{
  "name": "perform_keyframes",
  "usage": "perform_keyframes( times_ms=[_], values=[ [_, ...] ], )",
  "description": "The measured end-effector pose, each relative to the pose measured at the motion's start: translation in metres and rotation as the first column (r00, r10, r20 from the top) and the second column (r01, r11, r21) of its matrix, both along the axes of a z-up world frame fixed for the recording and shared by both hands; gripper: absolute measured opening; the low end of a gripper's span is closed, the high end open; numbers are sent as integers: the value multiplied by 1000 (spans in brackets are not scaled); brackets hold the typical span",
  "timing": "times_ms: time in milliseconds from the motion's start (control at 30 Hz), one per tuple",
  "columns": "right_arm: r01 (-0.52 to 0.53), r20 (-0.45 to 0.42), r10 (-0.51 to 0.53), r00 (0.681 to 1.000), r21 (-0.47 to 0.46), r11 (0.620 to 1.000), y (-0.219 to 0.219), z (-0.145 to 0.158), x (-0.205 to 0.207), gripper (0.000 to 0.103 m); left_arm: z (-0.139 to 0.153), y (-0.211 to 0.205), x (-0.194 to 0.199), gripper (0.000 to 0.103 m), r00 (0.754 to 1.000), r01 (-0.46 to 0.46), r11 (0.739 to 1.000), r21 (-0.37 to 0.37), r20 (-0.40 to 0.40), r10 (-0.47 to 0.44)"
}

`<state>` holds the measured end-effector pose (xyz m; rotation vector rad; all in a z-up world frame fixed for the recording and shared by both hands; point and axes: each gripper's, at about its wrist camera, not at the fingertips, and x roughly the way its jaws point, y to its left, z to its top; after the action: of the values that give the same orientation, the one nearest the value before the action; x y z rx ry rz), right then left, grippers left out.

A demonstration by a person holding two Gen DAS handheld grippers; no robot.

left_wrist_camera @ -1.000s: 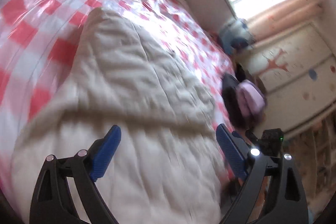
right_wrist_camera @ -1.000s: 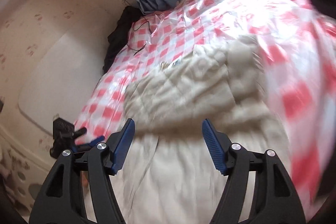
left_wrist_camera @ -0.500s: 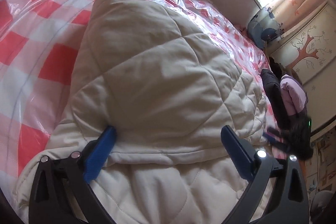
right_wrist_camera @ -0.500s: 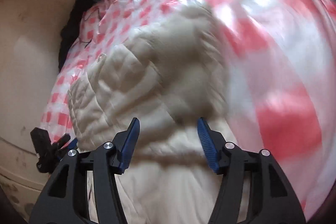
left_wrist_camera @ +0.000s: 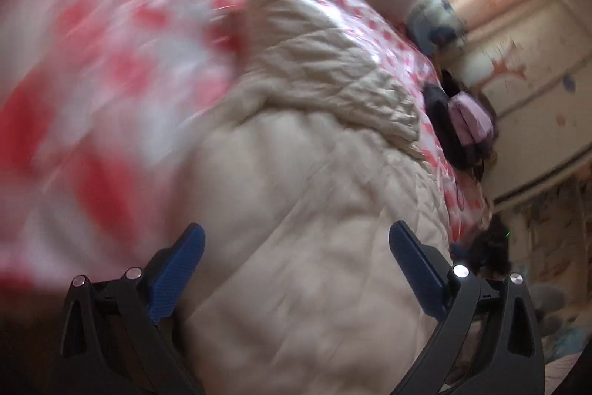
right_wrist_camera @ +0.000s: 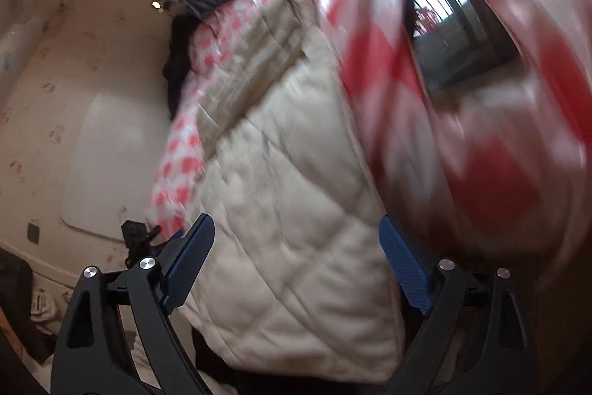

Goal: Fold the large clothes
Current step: 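Grasp the folded jacket edge with both tools and lift it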

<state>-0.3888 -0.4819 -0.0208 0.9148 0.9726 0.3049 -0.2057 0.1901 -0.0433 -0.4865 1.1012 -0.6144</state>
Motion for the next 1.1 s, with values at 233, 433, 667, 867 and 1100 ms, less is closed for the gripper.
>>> perform_keyframes(
  times_ms=[233, 433, 667, 867, 1100],
  values=[
    [-123, -113, 130, 985, 67, 990, 11, -43, -27, 89, -66, 59, -51, 96, 982, -70, 962, -263, -187, 20],
    [-101, -138, 129, 982, 197, 975, 0, -83, -25, 92, -118, 34, -55, 96, 954, 0, 880, -476, -264, -143],
    [-177, 25, 179, 984, 344, 922, 11, -74, -38, 92, -103, -7, -67, 96, 936, 155, 800, -579, -173, -306],
    [-145, 53, 135, 989, 367, 919, 12, -80, -45, 50, -99, -4, -74, 71, 957, 101, 857, -505, -186, -222],
    [-175, 183, 122, 975, 310, 934, 17, -46, -62, 16, -69, 0, -89, 20, 980, 62, 903, -426, -144, -135]
  ],
)
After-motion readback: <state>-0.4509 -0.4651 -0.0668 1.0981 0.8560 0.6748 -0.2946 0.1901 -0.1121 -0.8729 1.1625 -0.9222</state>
